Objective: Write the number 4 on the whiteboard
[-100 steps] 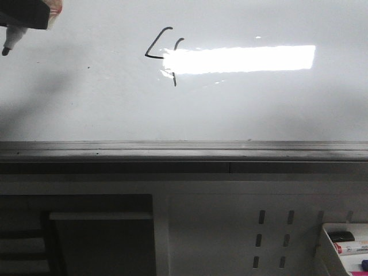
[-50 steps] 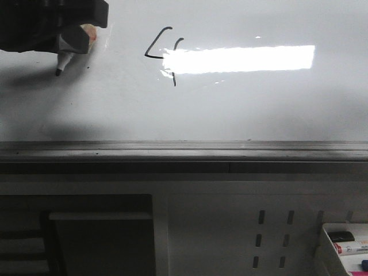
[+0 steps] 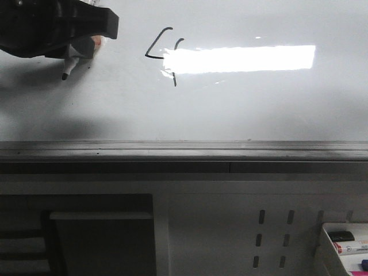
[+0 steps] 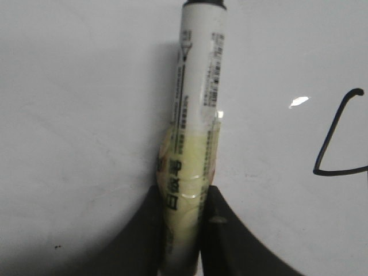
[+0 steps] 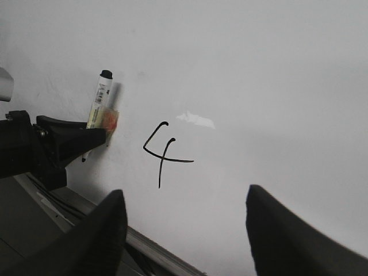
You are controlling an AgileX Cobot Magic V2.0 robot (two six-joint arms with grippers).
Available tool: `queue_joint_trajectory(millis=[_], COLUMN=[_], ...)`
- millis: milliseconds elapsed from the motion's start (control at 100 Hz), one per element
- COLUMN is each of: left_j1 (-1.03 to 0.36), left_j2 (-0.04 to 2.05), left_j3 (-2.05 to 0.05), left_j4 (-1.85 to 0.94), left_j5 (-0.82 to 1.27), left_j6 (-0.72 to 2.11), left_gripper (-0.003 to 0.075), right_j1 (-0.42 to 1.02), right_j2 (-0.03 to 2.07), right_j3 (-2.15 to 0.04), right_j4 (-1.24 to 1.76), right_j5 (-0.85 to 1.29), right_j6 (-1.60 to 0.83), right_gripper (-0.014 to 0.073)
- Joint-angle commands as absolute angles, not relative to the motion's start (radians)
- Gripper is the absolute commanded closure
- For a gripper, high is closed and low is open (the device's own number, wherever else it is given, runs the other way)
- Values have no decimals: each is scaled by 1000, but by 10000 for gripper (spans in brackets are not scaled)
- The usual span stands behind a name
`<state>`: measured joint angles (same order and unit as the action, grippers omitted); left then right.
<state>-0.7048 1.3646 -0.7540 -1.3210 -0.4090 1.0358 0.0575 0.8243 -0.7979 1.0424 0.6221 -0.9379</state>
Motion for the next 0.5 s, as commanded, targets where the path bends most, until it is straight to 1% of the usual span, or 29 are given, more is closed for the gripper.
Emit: queue_joint_trajectory(millis=[0, 100, 130, 170, 200, 270, 320, 340, 350, 390, 440, 490], left_j1=[-702, -702, -702, -702, -702, -702, -702, -702, -702, -702, -702, -702], left_j2=[1355, 1355, 1355, 1355, 1355, 1355, 1353, 1352, 1349, 1341, 1325, 1302], left_j3=[-782, -782, -782, -782, -782, -782, -782, -782, -782, -782, -782, -782], left_j4=[-1301, -1300, -1300, -1300, -1300, -1300, -1300, -1300, -1300, -1300, -1300, -1300], left_j5=[-470, -474, -472, -466, -463, -461, -461, -461, -461, -459, -457, -457], left_j6=[1024, 1024, 1024, 1024, 1024, 1024, 1024, 1024, 1024, 1024, 1031, 1042], left_gripper=[740, 735, 722, 686, 651, 529, 411, 382, 354, 281, 220, 195], right_j1=[49, 49, 49, 49, 49, 49, 49, 49, 49, 49, 49, 49], right_j2=[817, 817, 817, 817, 817, 817, 817, 817, 817, 817, 817, 817], right_j3=[-824, -824, -824, -824, -824, -824, -824, -824, -824, -824, -824, -824], right_j4=[1087, 1087, 1087, 1087, 1087, 1087, 1087, 1087, 1087, 1087, 1087, 1087], right_j5=[594, 594, 594, 594, 594, 594, 594, 595, 595, 595, 595, 595], right_j6=[-943, -943, -943, -943, -943, -943, -943, -943, -943, -943, -943, -943], right_gripper=[190, 190, 190, 190, 190, 190, 190, 190, 190, 190, 190, 190])
